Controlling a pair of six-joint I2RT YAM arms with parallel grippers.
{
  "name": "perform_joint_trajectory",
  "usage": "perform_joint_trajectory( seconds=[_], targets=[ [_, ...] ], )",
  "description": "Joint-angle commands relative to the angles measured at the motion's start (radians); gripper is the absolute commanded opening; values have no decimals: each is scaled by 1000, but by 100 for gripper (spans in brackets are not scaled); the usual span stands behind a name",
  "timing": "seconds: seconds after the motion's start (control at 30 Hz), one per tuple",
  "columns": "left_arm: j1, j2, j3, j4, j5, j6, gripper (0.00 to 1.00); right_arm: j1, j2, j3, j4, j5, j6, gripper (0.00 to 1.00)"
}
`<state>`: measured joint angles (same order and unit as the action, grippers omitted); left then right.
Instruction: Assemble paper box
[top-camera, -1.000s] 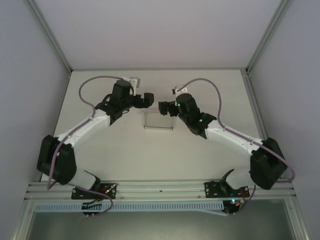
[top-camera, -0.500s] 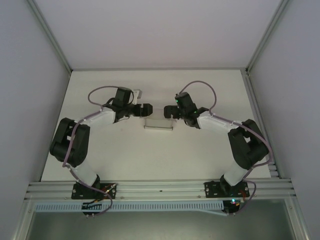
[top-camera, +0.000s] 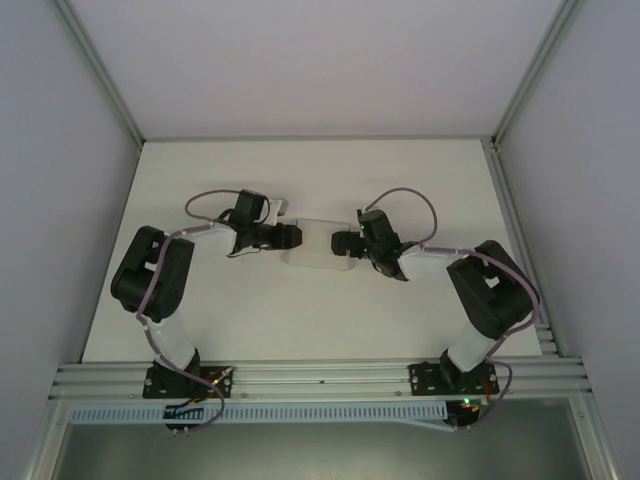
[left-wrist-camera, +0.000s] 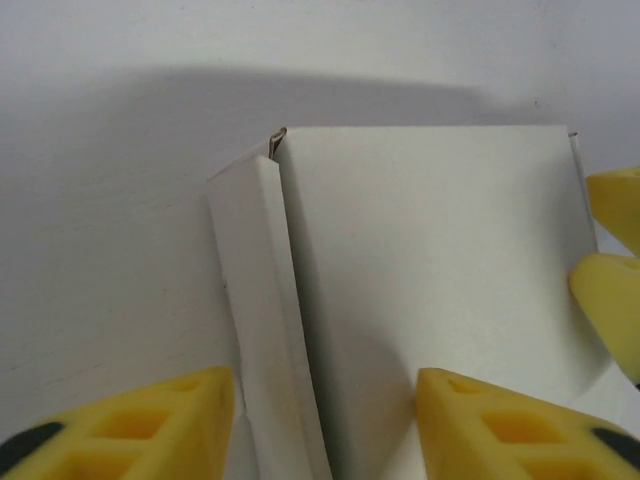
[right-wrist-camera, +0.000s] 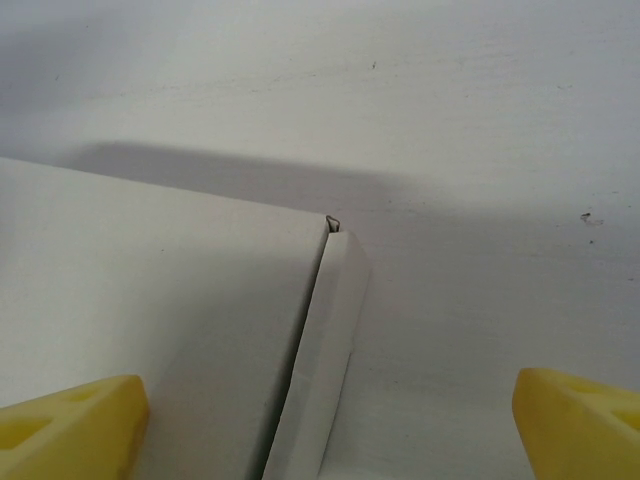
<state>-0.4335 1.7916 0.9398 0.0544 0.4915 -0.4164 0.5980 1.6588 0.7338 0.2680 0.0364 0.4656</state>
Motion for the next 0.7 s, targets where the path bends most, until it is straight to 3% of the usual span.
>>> perform_joint_trajectory(
  seconds=[0.0,0.07,0.13,0.43,0.67],
  targets=[
    [8,23,-28,37,20,-12,42,4,10,-29,28,2,-5,93],
    [8,26,-30,41,20,-11,39,4,9,-32,26,14,-6,93],
    [11,29,-35,45,19,-15,30,5,-1,-32,25,13,-4,93],
    [60,23,-108,165,88,-95,18,-2,-111,81,-160,11,101,100],
    [123,45,-196,393,244,-236,9,-63,-114,163,-267,-169,267,100]
  ],
)
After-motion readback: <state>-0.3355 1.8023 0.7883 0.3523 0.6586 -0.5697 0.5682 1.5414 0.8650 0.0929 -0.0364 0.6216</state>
